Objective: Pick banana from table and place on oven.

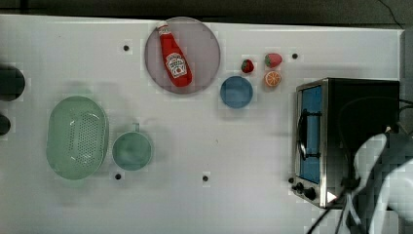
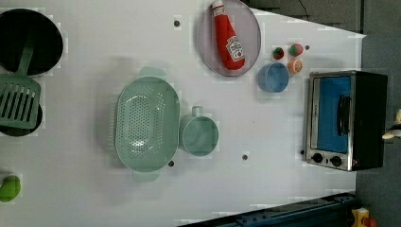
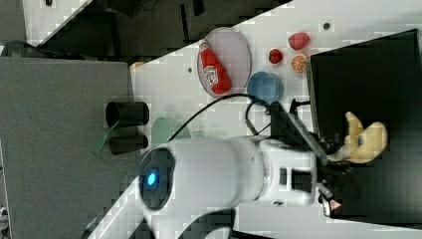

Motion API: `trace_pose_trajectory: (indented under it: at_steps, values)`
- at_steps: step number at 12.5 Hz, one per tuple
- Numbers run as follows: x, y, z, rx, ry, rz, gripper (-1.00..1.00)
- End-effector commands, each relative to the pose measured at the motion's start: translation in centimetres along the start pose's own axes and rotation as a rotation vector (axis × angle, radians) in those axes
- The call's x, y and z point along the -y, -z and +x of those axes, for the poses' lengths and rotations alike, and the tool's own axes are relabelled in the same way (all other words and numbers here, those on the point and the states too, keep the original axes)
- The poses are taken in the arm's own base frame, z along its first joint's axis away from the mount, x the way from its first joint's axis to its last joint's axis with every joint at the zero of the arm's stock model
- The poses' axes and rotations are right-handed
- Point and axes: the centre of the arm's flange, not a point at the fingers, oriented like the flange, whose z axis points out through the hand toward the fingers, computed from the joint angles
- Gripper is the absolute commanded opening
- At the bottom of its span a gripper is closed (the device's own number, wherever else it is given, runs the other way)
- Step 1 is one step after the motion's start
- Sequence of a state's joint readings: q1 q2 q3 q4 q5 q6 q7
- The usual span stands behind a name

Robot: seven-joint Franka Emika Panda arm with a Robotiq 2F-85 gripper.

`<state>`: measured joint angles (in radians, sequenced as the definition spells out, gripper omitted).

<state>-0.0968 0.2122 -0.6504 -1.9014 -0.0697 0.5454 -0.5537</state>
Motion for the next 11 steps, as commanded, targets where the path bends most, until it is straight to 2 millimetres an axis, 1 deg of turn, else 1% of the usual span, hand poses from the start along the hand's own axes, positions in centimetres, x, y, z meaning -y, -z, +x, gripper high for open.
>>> trace_pose_trajectory:
  at_steps: [1, 3, 4, 5, 7, 8, 9, 10, 11]
  values:
    - [4.8, 0.0, -0.5, -0.021, 0.203, 0.012, 0.13]
    - [5.1, 0.1, -0.5, -0.023, 0.202, 0.021, 0.58]
    - [4.8, 0.8, -0.3, -0.032, 0.2, 0.026, 0.81]
    - [4.5, 2.5, 0.1, -0.062, 0.212, 0.037, 0.99]
    - [4.0, 7.6, 0.4, -0.113, 0.275, 0.056, 1.0]
    - [4.3, 10.1, -0.3, -0.095, 0.321, 0.071, 1.0]
    - [5.1, 12.3, -1.7, -0.053, 0.351, 0.085, 1.0]
    - [6.3, 14.3, -3.4, -0.002, 0.37, 0.096, 1.0]
    - [7.9, 16.3, -5.4, 0.031, 0.343, 0.107, 1.0]
